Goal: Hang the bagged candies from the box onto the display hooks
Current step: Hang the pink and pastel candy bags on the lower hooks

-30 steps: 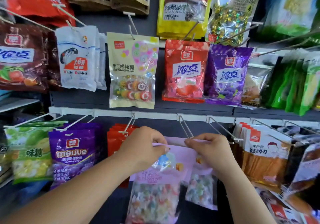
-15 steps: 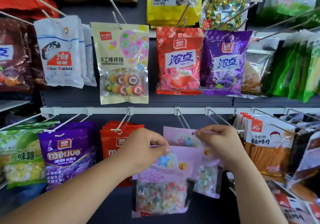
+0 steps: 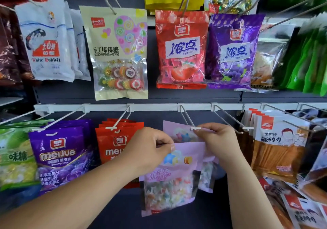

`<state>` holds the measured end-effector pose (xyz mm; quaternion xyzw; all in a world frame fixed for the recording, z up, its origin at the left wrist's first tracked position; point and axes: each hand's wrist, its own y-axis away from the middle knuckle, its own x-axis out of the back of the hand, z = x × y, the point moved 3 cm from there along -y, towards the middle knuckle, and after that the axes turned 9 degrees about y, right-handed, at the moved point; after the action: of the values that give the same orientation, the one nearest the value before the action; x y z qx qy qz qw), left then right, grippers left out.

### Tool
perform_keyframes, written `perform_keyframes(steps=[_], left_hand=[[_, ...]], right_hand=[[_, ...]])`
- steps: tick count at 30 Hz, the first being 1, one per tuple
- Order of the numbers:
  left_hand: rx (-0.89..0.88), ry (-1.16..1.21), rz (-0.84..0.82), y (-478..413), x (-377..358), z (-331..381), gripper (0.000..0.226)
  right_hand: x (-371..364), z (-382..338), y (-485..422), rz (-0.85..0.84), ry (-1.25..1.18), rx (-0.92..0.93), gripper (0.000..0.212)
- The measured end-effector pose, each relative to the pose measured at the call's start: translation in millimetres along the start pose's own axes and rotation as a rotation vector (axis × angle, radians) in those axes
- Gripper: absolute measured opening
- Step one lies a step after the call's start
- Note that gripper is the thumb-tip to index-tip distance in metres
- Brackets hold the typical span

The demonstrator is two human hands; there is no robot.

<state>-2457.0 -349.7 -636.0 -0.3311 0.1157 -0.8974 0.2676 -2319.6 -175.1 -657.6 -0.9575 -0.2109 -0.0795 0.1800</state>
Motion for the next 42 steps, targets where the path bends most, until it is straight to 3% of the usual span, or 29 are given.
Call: perform_keyframes(steps=[6, 10, 15, 17, 20, 28, 35, 42], left_hand=[[0.014, 0.004, 0.032, -4.4, 2.0, -5.7, 0.011], [0.01, 0.053, 0.065, -9.4, 1.8, -4.2, 0.008], [-0.011, 0.104, 0.023, -28.0, -12.4, 11.3, 0.007], [-0.003, 0.105, 0.026, -38.4, -20.5, 14.4, 0.007], [0.021, 0.149, 0.029, -49.5, -33.1, 16.5, 0.008], [0.018, 0.188, 0.016, -58.1, -42.8, 12.3, 0.009], [0.013, 0.215, 0.186, -63.6, -39.9, 5.2, 0.005], [-0.015, 0.111, 0.042, -68.8, -39.2, 2.3, 0.007]], right_hand=[[-8.0, 12.8, -13.9, 0.068, -0.004, -0.135, 0.012], [-2.7, 18.6, -17.5, 0.186, 0.137, -0.206, 0.037], [21.2, 3.3, -12.9, 0.293, -0.119, -0.102, 0.016], [32.5, -4.0, -8.7, 0.3, -0.132, -0.052, 0.025], [36.3, -13.1, 0.7, 0.192, -0.018, 0.02, 0.029], [32.6, -6.4, 6.7, 0.047, 0.146, 0.108, 0.01], [22.2, 3.7, 4.6, 0.141, 0.139, 0.072, 0.016], [15.4, 20.5, -0.4, 0.294, 0.258, 0.039, 0.009]])
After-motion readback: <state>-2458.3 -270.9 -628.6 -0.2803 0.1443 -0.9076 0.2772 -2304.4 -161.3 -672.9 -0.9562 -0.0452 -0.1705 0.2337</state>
